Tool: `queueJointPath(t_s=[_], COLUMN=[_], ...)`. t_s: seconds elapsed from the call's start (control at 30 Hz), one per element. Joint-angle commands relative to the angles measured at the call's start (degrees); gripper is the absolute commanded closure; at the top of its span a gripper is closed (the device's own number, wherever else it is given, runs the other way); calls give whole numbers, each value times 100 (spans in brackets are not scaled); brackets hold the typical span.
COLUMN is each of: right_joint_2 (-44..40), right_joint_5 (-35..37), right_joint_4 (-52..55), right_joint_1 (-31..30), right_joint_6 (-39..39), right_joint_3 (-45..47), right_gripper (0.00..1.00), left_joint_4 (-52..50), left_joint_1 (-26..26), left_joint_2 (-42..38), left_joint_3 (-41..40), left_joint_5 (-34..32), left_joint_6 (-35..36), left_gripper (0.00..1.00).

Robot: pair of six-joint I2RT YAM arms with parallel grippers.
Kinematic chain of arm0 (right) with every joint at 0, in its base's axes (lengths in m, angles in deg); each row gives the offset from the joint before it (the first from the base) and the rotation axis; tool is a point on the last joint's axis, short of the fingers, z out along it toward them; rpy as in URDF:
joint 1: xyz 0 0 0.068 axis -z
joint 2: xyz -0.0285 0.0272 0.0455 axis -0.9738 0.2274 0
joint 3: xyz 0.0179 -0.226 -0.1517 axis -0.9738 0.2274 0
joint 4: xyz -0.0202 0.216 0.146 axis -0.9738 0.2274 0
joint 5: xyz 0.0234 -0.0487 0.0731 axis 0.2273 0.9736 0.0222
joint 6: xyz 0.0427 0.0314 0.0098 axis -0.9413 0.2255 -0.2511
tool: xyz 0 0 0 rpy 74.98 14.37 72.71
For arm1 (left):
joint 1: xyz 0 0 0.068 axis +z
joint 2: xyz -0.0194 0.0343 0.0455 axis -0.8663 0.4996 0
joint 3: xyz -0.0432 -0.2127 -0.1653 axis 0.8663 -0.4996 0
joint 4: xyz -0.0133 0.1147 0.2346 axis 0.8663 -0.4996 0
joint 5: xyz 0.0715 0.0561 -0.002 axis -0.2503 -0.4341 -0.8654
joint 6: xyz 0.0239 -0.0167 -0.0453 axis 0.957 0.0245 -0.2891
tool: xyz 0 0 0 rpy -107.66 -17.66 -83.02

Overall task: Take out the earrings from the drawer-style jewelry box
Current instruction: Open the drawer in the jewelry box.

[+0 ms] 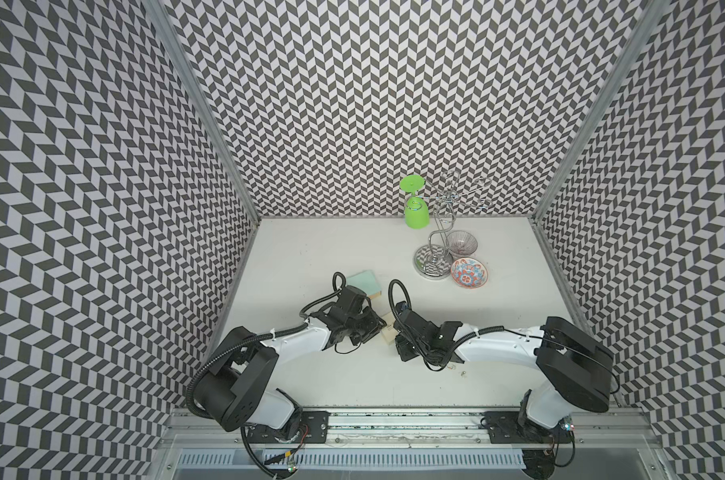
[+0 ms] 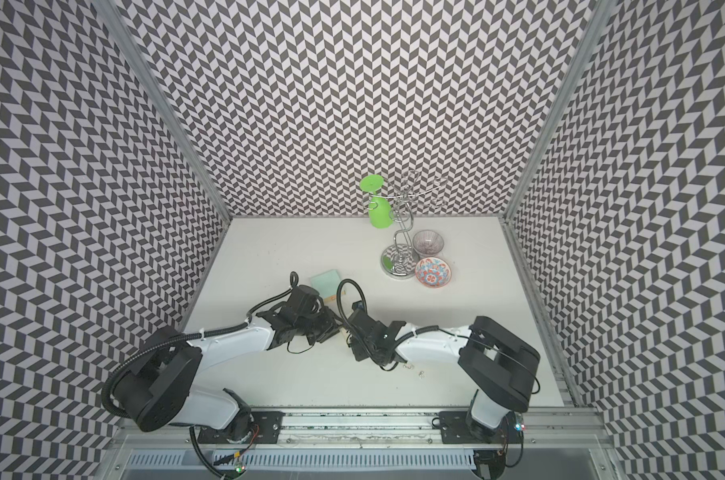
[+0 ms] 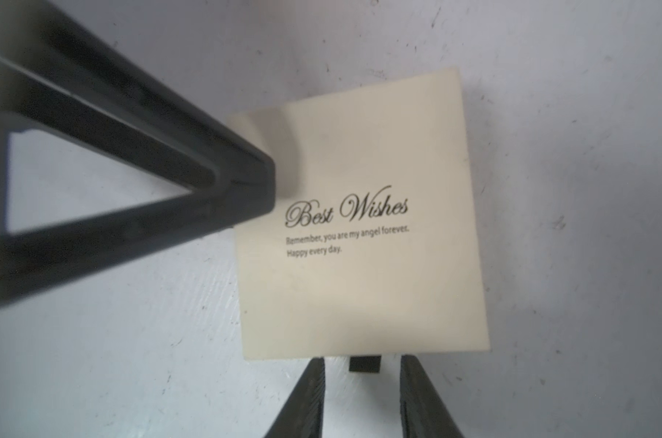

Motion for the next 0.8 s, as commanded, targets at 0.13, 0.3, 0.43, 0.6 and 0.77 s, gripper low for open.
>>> queueJointPath(t_s=[0.13,0.3,0.43,0.6,0.77], right_joint_2=[109,101,113,170,153], right_joint_5=[156,135,182,157,140], right_joint_4=[-197,-407,-594,-590,-589], right_joint_1=[40,79,102,182,280], right_joint_6=[-92,-47,-9,15,98], right_joint_3=[-104,-47,36,61,46], right_gripper=[68,69,71,73,79], left_joint_4=[-24,-49,-117,-182,-171], left_joint_1=[-93,-114,-120,-121,-129], left_joint_2=[269,365,325,344,364], left_joint_3=[89,104,109,124,154], left_joint_5=[-116,-183,-270,-310,-303], left_joint_6=[56,56,82,137,152], left_gripper=[63,64,64,65,65])
